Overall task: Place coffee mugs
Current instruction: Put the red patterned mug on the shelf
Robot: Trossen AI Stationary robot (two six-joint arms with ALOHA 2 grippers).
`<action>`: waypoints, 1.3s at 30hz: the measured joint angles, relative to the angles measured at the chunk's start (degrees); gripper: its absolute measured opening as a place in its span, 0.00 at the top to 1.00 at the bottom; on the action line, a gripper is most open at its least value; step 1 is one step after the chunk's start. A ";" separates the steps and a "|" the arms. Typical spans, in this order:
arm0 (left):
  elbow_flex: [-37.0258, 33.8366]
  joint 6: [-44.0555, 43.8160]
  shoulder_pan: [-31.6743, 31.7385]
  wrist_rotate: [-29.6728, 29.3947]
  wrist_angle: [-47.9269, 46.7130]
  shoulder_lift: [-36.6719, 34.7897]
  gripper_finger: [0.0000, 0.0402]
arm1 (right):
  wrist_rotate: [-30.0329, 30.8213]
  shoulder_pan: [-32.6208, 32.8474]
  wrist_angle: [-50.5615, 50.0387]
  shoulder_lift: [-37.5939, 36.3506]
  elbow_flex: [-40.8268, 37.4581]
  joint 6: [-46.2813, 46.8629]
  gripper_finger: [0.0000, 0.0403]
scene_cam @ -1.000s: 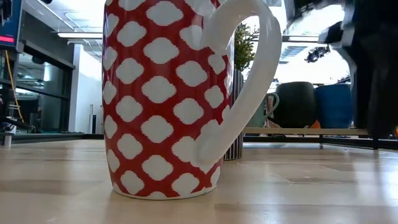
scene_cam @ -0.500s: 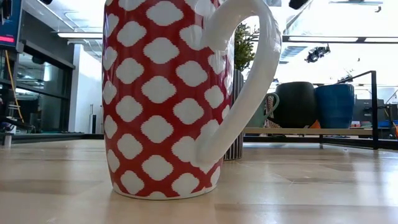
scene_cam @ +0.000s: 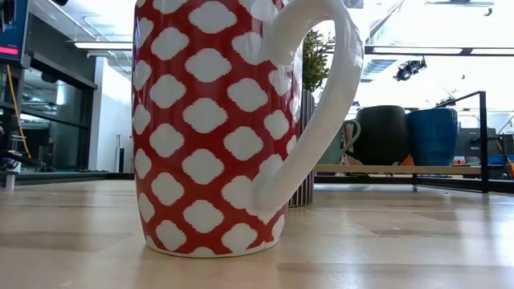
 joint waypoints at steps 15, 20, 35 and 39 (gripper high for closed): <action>0.00 -1.49 0.03 -0.17 -0.04 0.00 0.70 | -13.40 -1.84 13.30 4.79 -0.02 -18.56 0.85; 0.00 -2.80 0.86 -0.15 -0.01 0.00 0.70 | -20.80 -3.78 16.09 5.26 0.00 -23.70 0.85; 0.00 -2.99 1.46 0.25 -0.07 0.00 0.70 | -23.17 -6.18 17.86 7.50 -0.07 -26.15 0.85; 0.00 -3.02 1.46 0.25 -0.06 0.00 0.70 | -21.94 -6.18 17.66 7.38 -0.02 -26.19 0.85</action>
